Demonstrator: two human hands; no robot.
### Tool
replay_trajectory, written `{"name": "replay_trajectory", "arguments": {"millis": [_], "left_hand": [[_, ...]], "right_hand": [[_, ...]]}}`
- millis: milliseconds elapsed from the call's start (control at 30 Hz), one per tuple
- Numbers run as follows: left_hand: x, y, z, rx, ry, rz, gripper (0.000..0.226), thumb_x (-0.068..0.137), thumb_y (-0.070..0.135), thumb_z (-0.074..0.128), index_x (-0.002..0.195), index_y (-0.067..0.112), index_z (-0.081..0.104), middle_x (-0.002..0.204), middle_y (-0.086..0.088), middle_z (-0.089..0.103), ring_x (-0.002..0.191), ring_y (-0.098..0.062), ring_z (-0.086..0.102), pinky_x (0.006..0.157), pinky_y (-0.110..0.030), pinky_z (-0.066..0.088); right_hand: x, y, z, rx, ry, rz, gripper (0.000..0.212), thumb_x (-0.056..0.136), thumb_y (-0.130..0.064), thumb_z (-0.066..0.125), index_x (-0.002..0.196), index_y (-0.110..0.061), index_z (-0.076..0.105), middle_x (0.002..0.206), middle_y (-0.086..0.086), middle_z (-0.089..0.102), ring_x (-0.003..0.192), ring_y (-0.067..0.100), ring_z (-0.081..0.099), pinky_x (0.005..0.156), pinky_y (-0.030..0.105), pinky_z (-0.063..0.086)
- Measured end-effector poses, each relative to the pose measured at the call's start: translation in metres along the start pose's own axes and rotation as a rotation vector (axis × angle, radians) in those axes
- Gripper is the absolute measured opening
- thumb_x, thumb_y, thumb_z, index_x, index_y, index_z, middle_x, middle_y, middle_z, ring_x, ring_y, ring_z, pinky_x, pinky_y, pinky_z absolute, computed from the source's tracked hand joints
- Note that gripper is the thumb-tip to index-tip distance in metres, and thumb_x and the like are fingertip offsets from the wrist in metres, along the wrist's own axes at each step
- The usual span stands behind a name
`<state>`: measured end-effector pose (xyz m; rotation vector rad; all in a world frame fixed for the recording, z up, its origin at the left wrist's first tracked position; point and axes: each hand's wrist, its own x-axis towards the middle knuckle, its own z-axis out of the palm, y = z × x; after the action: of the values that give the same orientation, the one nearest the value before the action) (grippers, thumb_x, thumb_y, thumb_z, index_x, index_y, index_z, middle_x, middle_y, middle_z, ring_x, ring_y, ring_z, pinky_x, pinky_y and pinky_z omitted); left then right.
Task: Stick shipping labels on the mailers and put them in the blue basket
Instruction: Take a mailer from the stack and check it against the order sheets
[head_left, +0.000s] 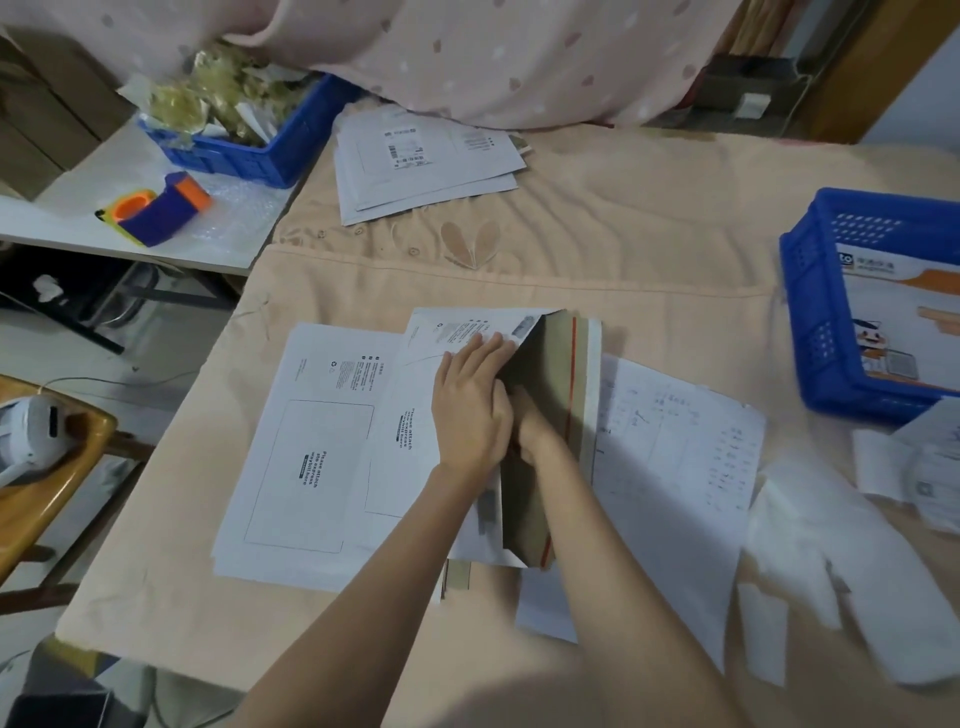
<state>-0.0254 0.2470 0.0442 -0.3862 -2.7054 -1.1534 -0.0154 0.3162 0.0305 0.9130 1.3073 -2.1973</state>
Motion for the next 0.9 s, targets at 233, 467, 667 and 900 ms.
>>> {"name": "replay_trajectory", "arguments": {"millis": [233, 467, 667, 900], "left_hand": [[0.004, 0.017, -0.013, -0.097, -0.013, 0.122, 0.063, 0.075, 0.011, 0.025, 0.124, 0.013, 0.064, 0.132, -0.002, 0.059, 0.131, -0.02, 0.047, 0.115, -0.035, 0.023], [-0.013, 0.042, 0.003, -0.118, -0.106, 0.146, 0.055, 0.082, 0.0, 0.033, 0.126, 0.014, 0.062, 0.135, -0.003, 0.057, 0.132, -0.022, 0.045, 0.116, -0.031, 0.021], [-0.022, 0.057, 0.012, -0.119, -0.149, 0.164, 0.05, 0.088, 0.0, 0.034, 0.127, 0.014, 0.062, 0.136, -0.004, 0.056, 0.133, -0.023, 0.044, 0.116, -0.042, 0.025], [-0.023, 0.06, 0.015, -0.084, -0.162, 0.135, 0.045, 0.094, -0.003, 0.039, 0.128, 0.017, 0.06, 0.139, -0.002, 0.054, 0.135, -0.02, 0.041, 0.118, -0.037, 0.021]], "right_hand": [[-0.056, -0.023, -0.071, 0.413, 0.46, -0.528, 0.01, 0.091, -0.006, 0.058, 0.088, -0.014, 0.063, 0.072, 0.001, 0.064, 0.062, 0.011, 0.062, 0.06, 0.019, 0.048], [-0.059, 0.032, -0.152, -0.17, 1.228, -0.175, 0.049, 0.073, -0.025, 0.077, 0.115, -0.008, 0.059, 0.125, 0.017, 0.053, 0.117, 0.036, 0.051, 0.092, 0.041, 0.045], [-0.068, 0.058, -0.154, -0.615, 1.305, -0.143, 0.029, 0.078, -0.023, 0.041, 0.085, -0.003, 0.061, 0.089, 0.019, 0.062, 0.079, 0.031, 0.062, 0.069, 0.034, 0.05], [-0.069, 0.064, -0.16, -0.613, 1.295, -0.054, 0.061, 0.066, -0.042, 0.072, 0.11, -0.004, 0.052, 0.113, 0.02, 0.052, 0.102, 0.033, 0.049, 0.087, 0.04, 0.037]]}}
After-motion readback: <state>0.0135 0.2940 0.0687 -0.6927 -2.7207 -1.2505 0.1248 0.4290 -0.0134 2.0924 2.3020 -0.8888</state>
